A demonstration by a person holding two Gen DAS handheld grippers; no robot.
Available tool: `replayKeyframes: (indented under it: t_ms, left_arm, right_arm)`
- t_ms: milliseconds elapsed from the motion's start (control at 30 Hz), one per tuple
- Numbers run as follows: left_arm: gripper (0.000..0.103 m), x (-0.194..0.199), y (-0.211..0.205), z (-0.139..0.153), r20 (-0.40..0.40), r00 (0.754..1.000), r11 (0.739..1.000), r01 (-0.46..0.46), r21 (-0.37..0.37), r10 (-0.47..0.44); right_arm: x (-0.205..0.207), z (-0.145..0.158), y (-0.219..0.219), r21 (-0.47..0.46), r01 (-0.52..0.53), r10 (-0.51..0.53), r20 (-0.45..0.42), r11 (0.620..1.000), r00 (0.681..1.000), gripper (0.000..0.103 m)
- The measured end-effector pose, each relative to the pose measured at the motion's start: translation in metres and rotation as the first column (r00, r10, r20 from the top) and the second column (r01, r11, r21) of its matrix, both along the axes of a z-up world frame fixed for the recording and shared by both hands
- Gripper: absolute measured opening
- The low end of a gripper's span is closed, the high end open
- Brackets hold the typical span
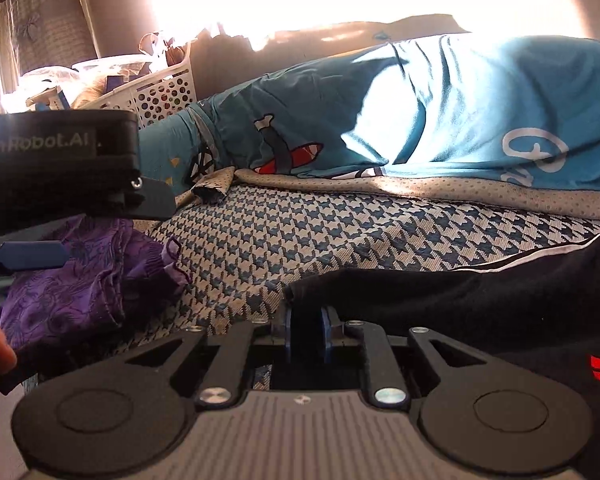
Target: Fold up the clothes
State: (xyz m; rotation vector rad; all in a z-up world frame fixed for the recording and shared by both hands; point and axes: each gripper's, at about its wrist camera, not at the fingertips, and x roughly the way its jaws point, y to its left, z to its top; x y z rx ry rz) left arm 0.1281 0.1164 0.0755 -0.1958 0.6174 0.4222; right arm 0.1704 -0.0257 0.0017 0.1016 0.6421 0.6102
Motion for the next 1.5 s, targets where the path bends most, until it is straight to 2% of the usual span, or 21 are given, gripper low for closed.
replayKeyframes:
  t_ms: [100,167,200,433,600,667,900,1033,1300,1333,1500]
  left_arm:
    - [0.103,0.000,-0.007,0.000,0.004,1.000,1.000,0.019,-0.002,-0.019]
    - [0.103,0.000,-0.014,0.001,0.008,0.999,0.999,0.034,0.000,-0.034]
    - [0.103,0.001,-0.017,0.001,0.009,0.999,0.999,0.039,-0.003,-0.039]
    - [0.103,0.004,-0.036,-0.002,-0.005,0.996,0.995,0.093,-0.045,-0.093]
    - [0.103,0.006,-0.048,-0.007,-0.025,0.991,0.988,0.128,-0.082,-0.131]
    - [0.103,0.006,-0.056,-0.009,-0.028,0.987,0.984,0.154,-0.086,-0.157]
    - [0.103,0.007,-0.087,-0.020,-0.058,0.965,0.964,0.249,-0.090,-0.255]
    - [0.103,0.007,-0.105,-0.029,-0.081,0.948,0.948,0.299,-0.107,-0.308]
    - [0.103,0.009,-0.132,-0.045,-0.124,0.911,0.918,0.386,-0.088,-0.394]
    - [0.103,0.009,-0.135,-0.047,-0.131,0.907,0.916,0.392,-0.082,-0.400]
    - [0.103,0.010,-0.146,-0.054,-0.154,0.891,0.904,0.422,-0.072,-0.428]
  right_arm:
    - [-0.003,0.005,-0.006,-0.007,-0.008,0.008,-0.015,1.000,1.000,0.024]
    - [-0.008,0.012,-0.011,-0.028,-0.006,0.006,0.000,1.000,1.000,0.035]
    - [-0.011,0.015,-0.014,-0.041,-0.003,0.004,0.008,0.999,1.000,0.036]
    - [-0.031,0.040,-0.052,-0.103,0.076,-0.073,0.032,0.992,0.997,0.037]
    - [-0.053,0.055,-0.103,-0.144,0.200,-0.194,0.052,0.969,0.980,0.038]
    - [-0.062,0.060,-0.126,-0.142,0.253,-0.248,0.053,0.957,0.967,0.041]
    - [-0.091,0.068,-0.193,-0.165,0.418,-0.412,0.073,0.893,0.908,0.042]
    - [-0.095,0.065,-0.224,-0.189,0.481,-0.473,0.088,0.856,0.877,0.042]
    - [-0.099,0.060,-0.290,-0.206,0.596,-0.590,0.094,0.776,0.802,0.043]
    - [-0.099,0.059,-0.300,-0.202,0.612,-0.608,0.090,0.765,0.789,0.043]
    - [-0.098,0.049,-0.354,-0.208,0.721,-0.729,0.054,0.661,0.683,0.044]
